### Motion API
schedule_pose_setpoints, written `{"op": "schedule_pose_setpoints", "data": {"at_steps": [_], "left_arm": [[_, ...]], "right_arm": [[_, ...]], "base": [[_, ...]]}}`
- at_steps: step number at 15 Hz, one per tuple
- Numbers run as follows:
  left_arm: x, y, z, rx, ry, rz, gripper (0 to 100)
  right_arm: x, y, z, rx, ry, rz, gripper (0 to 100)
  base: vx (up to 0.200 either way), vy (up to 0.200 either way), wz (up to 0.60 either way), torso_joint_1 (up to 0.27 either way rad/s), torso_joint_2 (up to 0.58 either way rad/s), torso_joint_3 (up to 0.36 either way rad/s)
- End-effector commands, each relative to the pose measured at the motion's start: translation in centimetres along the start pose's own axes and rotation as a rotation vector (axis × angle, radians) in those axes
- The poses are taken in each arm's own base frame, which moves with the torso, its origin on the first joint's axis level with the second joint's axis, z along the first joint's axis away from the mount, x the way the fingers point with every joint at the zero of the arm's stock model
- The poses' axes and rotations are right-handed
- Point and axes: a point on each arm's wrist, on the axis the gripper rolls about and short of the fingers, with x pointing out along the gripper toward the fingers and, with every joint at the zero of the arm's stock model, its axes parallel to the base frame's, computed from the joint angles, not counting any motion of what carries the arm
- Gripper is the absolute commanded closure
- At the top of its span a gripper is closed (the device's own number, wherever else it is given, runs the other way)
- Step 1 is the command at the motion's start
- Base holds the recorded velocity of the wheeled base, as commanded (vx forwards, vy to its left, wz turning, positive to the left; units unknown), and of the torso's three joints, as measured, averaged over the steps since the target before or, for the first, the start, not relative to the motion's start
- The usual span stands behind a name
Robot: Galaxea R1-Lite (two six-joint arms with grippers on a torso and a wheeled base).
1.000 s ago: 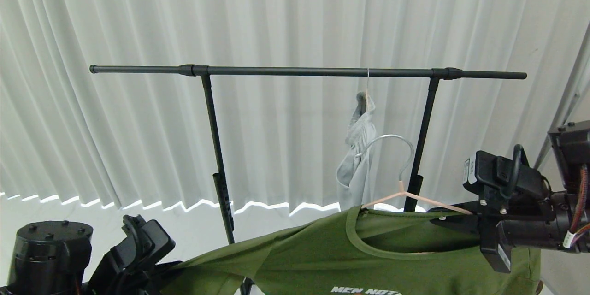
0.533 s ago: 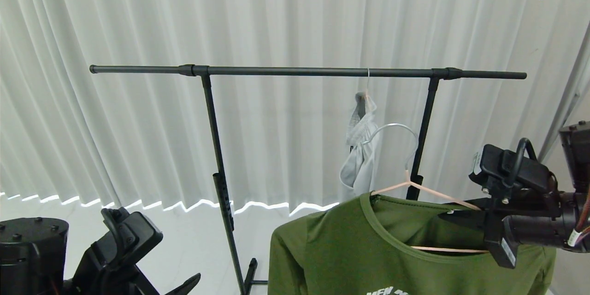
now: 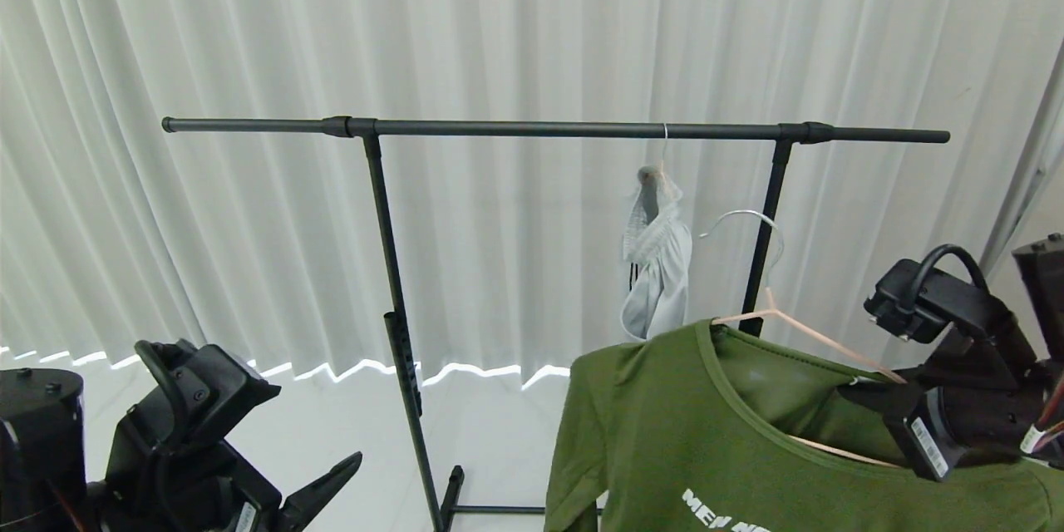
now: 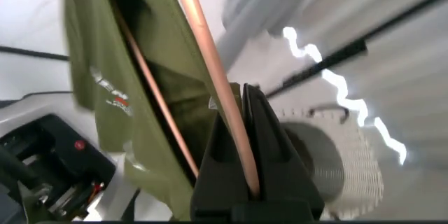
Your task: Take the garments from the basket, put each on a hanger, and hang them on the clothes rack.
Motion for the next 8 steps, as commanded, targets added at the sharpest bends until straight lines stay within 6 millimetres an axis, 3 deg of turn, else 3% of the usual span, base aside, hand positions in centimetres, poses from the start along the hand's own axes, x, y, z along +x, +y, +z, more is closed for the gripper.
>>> {"op": "schedule_pose_setpoints", "data": {"at_steps": [1,8], "left_arm": [[0.0,0.1,0.0,-0.003,0.007,0.023,0],[0.1,-0.1,-0.6,0.006,0.047,0.051,0]], "right_arm": [[-0.3,-0.1,-0.4,0.056,0.041,-0.053,100],[-0.7,-0.4,-1.5,0.285,0.137,-0.195,100]], "base": [[0.0,0.0,0.0,0.0,0.0,0.0],[0.0,0.0,0.0,0.0,0.0,0.0]]}}
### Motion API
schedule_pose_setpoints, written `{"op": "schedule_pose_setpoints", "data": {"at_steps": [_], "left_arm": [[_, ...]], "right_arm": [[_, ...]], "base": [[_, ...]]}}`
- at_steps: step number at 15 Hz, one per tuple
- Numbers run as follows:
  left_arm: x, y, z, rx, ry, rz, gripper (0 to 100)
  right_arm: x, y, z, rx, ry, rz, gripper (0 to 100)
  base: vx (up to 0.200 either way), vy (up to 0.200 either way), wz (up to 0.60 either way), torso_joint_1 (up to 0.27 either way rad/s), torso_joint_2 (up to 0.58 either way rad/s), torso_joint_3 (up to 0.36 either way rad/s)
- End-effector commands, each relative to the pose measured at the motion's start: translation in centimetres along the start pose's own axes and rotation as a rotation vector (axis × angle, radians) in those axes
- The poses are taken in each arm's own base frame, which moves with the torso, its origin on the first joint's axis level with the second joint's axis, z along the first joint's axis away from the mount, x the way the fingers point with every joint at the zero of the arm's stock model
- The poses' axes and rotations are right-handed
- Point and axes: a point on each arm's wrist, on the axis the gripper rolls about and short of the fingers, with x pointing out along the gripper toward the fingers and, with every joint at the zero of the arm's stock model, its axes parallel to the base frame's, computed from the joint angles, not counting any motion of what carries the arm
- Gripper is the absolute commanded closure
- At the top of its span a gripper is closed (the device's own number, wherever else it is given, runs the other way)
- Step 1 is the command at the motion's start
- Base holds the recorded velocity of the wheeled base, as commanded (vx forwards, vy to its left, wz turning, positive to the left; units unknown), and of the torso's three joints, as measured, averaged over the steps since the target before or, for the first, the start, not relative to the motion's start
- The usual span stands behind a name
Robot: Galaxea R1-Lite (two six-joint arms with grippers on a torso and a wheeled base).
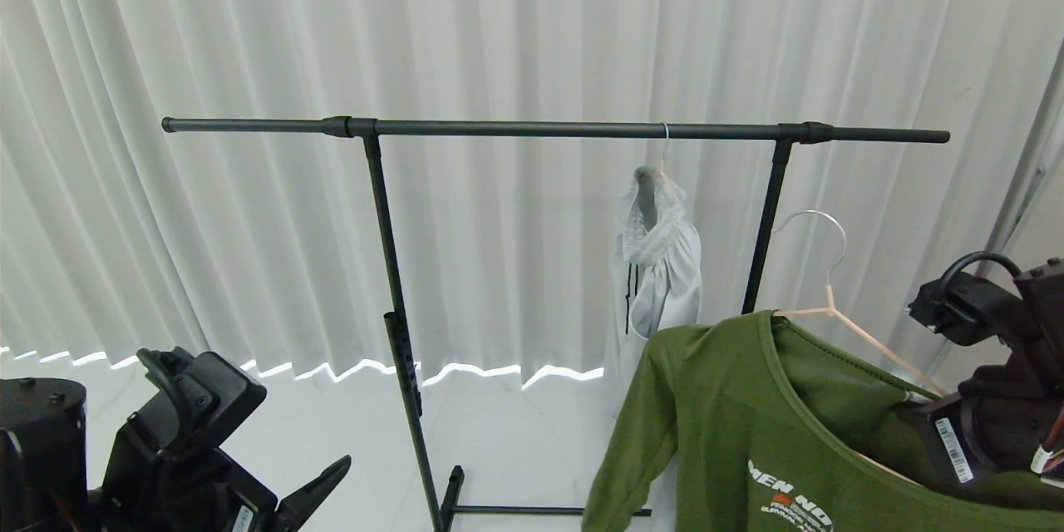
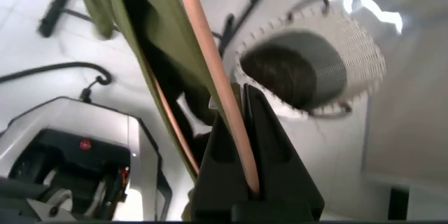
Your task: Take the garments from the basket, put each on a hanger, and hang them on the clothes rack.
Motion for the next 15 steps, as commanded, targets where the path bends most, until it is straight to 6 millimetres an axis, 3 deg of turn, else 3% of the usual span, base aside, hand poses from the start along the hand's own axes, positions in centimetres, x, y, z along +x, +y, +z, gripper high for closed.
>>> {"op": "schedule_pose_setpoints", "data": {"at_steps": [1,6,15], "left_arm": [[0.11,-0.02,-0.03,0.0,0.005,-0.003,0],[0.14,0.0,0.0,0.0,0.006,0.0,0],[0.22,0.05,-0.05,0.002,0.02,0.021,0]], "right_arm": [[-0.06,-0.07,-0.04,0.012,-0.002,-0.001,100],[-0.38,0.07,0.01,0.055,-0.02,0.014,100],[0.22,0.68,0.59,0.057,-0.041,0.031,100]], "base": [[0.0,0.0,0.0,0.0,0.0,0.0],[0.0,0.0,0.0,0.0,0.0,0.0],[0.0,0.2,0.0,0.001,0.0,0.002]]}}
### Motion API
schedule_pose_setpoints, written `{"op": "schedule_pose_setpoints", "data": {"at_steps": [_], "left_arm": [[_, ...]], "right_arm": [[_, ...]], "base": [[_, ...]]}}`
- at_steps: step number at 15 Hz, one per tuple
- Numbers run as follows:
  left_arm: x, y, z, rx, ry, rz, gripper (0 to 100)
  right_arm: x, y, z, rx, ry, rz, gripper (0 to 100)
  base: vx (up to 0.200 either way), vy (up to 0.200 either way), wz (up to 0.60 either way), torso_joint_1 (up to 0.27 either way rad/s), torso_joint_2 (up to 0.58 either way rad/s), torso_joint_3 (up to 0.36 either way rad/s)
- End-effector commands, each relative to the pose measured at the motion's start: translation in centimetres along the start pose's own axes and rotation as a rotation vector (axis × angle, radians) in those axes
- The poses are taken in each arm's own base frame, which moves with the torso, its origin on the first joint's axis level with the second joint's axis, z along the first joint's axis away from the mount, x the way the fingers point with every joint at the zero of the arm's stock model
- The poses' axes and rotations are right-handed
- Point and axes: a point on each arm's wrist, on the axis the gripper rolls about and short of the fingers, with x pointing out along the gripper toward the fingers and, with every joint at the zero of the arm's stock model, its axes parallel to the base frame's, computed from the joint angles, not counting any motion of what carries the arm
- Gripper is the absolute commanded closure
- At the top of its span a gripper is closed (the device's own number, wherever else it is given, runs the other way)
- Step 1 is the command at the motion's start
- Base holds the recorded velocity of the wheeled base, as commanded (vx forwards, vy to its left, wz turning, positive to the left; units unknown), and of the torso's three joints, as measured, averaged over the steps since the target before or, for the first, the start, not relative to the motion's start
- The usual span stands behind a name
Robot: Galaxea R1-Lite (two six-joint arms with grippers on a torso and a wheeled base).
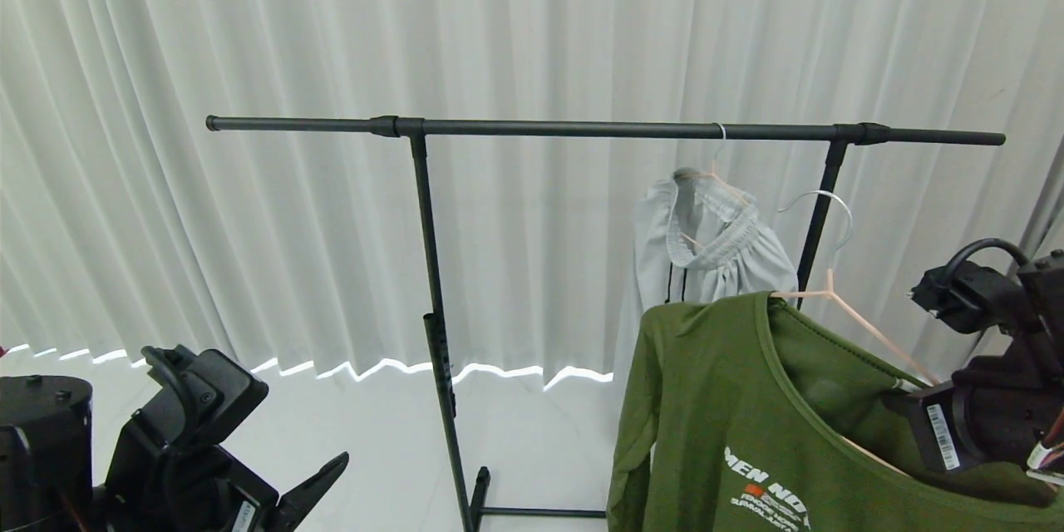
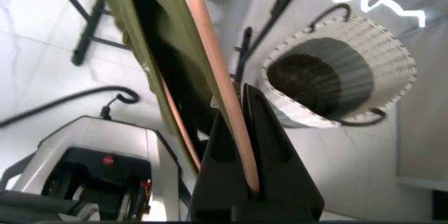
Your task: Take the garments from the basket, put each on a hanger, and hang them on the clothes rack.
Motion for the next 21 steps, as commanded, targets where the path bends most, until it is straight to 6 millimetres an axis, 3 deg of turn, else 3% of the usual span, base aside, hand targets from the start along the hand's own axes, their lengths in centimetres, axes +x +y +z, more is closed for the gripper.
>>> {"op": "schedule_pose_setpoints", "data": {"at_steps": [1,4,11,16,21], "left_arm": [[0.1,0.0,0.0,0.004,0.001,-0.004,0],[0.0,-0.2,0.3,0.01,-0.012,-0.012,0],[0.1,-0.6,1.2,0.034,-0.048,-0.048,0],[0.0,-0.8,1.3,0.04,-0.055,-0.057,0],[-0.1,-1.0,1.6,0.05,-0.073,-0.071,0]], "right_arm": [[0.6,0.2,0.3,-0.001,0.003,0.0,100],[1.0,0.5,1.4,0.007,-0.029,0.005,100],[2.4,1.5,5.6,0.029,-0.097,0.008,100],[3.2,1.8,6.1,0.026,-0.089,0.002,100],[5.0,1.5,8.3,0.048,-0.098,-0.027,100]], "base": [[0.0,0.0,0.0,0.0,0.0,0.0],[0.0,0.0,0.0,0.0,0.0,0.0],[0.2,0.0,0.0,0.003,0.0,0.006],[0.2,0.0,0.0,0.005,0.0,0.001],[0.0,0.0,0.0,0.0,0.0,0.0]]}}
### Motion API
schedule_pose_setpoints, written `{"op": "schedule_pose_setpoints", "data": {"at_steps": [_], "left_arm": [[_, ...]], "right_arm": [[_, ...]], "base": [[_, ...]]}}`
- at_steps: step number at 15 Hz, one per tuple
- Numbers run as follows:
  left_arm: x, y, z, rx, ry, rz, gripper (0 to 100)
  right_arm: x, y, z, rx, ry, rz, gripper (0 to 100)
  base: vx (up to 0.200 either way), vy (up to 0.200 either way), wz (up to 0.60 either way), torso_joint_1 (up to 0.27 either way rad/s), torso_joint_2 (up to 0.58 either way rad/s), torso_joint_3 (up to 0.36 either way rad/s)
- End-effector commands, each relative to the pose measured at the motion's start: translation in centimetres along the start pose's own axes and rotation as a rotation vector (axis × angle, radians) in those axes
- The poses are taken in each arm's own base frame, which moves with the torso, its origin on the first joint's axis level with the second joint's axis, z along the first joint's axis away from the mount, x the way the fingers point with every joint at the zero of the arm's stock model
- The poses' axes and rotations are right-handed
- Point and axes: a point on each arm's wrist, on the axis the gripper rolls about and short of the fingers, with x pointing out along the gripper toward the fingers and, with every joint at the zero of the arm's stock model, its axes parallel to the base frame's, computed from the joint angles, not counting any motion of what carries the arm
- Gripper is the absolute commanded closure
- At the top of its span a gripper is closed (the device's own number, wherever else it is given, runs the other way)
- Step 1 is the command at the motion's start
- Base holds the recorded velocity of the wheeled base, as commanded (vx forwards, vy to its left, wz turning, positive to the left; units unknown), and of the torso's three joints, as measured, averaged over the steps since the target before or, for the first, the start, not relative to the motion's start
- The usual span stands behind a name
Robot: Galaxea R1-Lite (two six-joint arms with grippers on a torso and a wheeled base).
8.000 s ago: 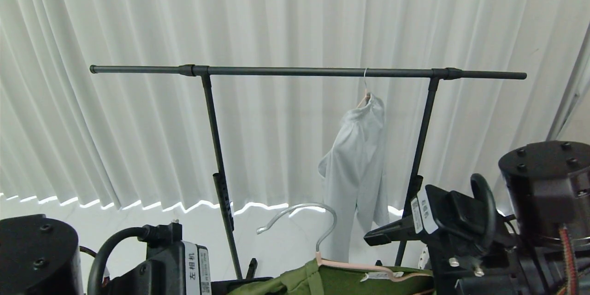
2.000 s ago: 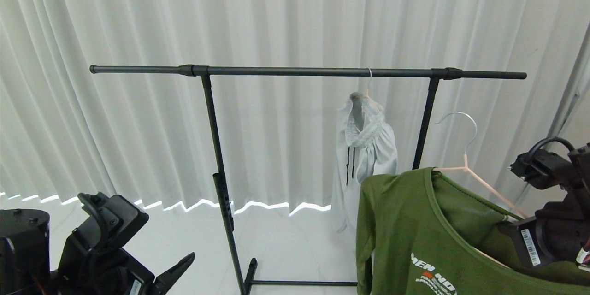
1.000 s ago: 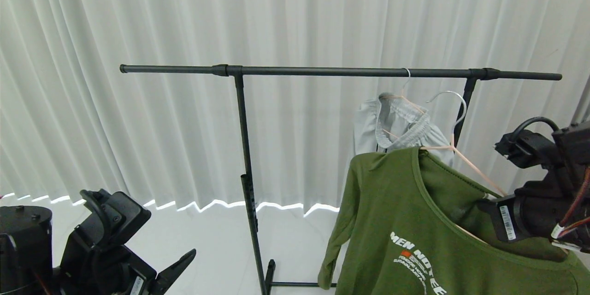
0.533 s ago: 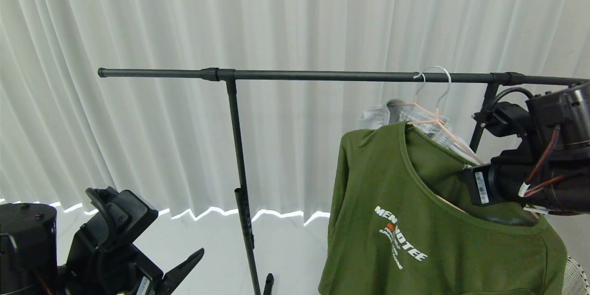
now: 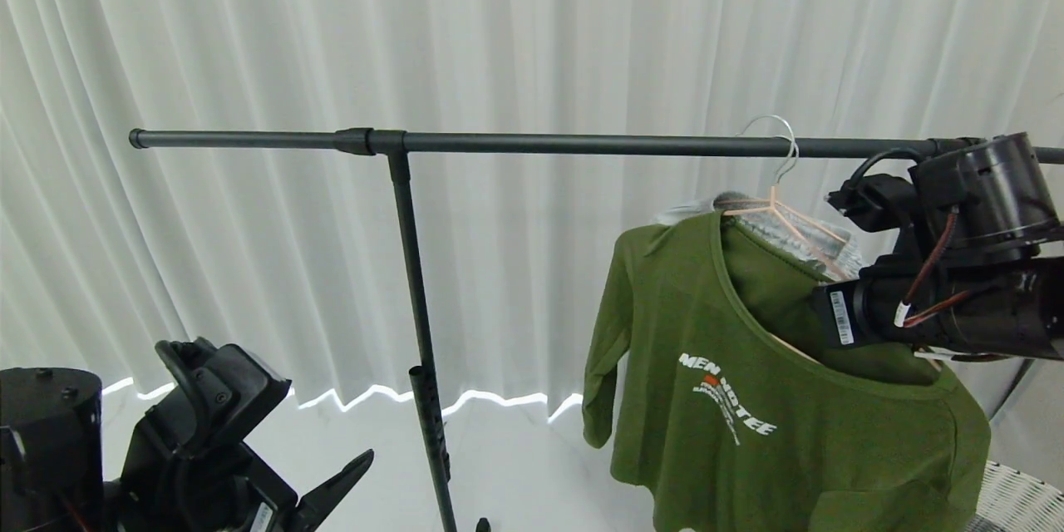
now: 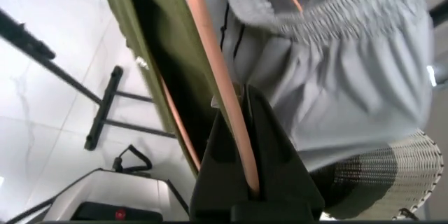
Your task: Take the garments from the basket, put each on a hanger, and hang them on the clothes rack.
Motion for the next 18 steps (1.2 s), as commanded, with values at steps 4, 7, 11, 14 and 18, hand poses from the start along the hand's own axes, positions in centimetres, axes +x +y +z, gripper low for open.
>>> {"op": "schedule_pose_setpoints", "data": {"at_steps": [4,7,11,14,18], "left_arm": [[0.0,-0.1,0.3,0.008,-0.015,-0.011,0],[-0.4,-0.4,0.5,0.018,-0.035,-0.02,0],[-0.5,-0.4,0.4,0.018,-0.039,-0.022,0],[-0.4,-0.5,0.4,0.018,-0.036,-0.023,0],[-0.4,-0.5,0.4,0.018,-0.035,-0.023,0]], "right_arm": [[5.4,-0.3,3.2,0.028,0.01,-0.059,100],[8.6,-0.2,4.6,0.039,0.012,-0.076,100],[11.5,0.4,4.5,0.027,0.044,-0.08,100],[12.2,0.7,4.5,0.011,0.05,-0.078,100],[12.2,1.0,4.5,0.006,0.046,-0.07,100]], "base": [[0.0,0.0,0.0,0.0,0.0,0.0],[0.0,0.0,0.0,0.0,0.0,0.0],[0.0,0.0,0.0,0.0,0.0,0.0],[0.0,0.0,0.0,0.0,0.0,0.0],[0.0,0.0,0.0,0.0,0.0,0.0]]}}
